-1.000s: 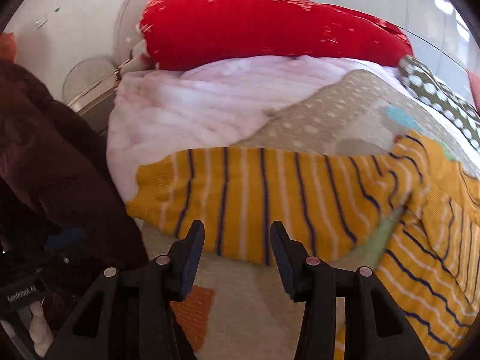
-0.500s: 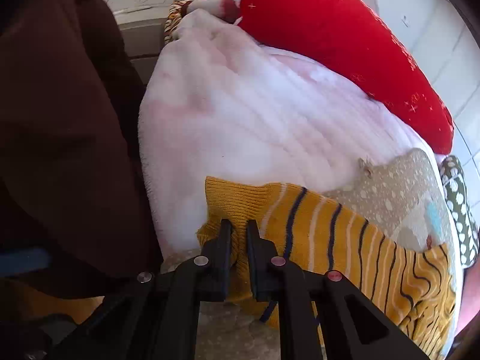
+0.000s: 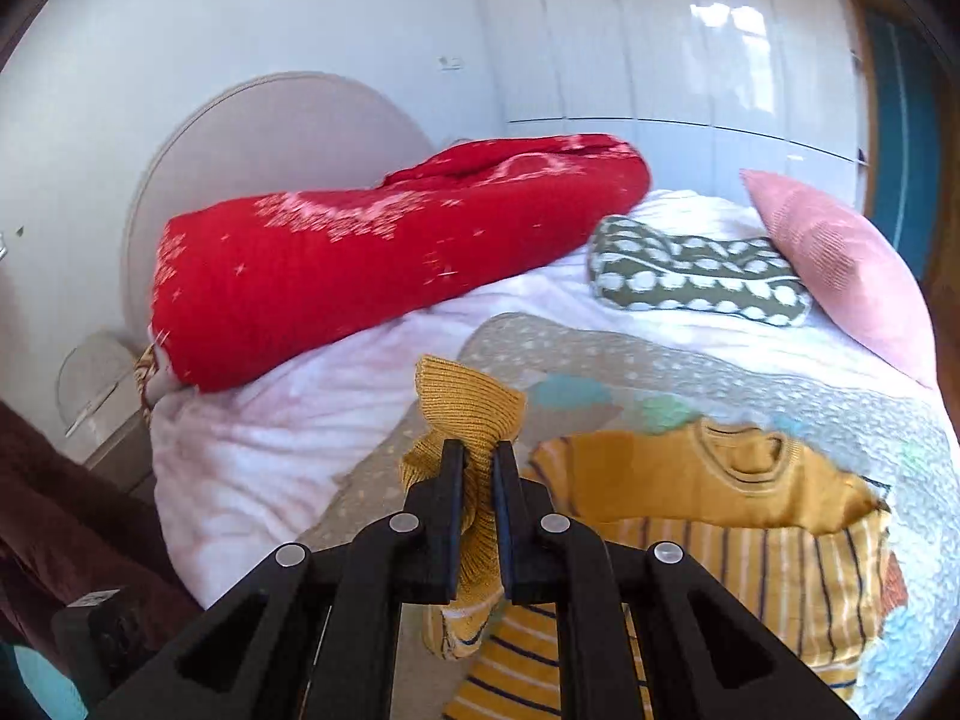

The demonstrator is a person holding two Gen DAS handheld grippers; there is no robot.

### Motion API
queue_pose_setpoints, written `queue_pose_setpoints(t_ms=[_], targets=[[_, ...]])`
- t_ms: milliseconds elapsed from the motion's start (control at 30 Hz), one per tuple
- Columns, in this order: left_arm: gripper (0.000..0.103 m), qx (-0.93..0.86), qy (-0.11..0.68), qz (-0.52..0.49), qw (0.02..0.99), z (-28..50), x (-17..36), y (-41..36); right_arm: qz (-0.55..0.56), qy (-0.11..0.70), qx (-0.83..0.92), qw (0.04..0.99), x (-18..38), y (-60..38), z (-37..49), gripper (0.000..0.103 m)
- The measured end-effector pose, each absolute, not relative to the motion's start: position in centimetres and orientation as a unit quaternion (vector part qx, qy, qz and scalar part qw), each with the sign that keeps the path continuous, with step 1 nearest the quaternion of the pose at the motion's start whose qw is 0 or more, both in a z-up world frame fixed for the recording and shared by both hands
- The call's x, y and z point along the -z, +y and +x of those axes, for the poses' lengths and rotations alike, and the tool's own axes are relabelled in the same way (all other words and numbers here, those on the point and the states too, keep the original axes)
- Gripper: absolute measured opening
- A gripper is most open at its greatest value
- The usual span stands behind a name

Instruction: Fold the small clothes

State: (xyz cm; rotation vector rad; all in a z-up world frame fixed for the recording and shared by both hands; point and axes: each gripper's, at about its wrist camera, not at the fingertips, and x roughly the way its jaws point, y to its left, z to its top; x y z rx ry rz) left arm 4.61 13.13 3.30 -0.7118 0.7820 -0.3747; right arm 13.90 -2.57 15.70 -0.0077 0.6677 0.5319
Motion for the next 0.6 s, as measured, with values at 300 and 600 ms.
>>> queue_pose_setpoints(t_ms=[300,600], targets=[[0.084,0.265,0.455,-0.467,0.710,16.9,3.0,5.8,0.046,0.343,-0.196,0.917,-15.4,-13.0,15.6,0.009],[0.087,0.282,0.413,-0.434,0.749,11.1,1.1,4.5,0.089,0.333,-0.213,0.914,-16.6,-16.3,15.5,0.009]])
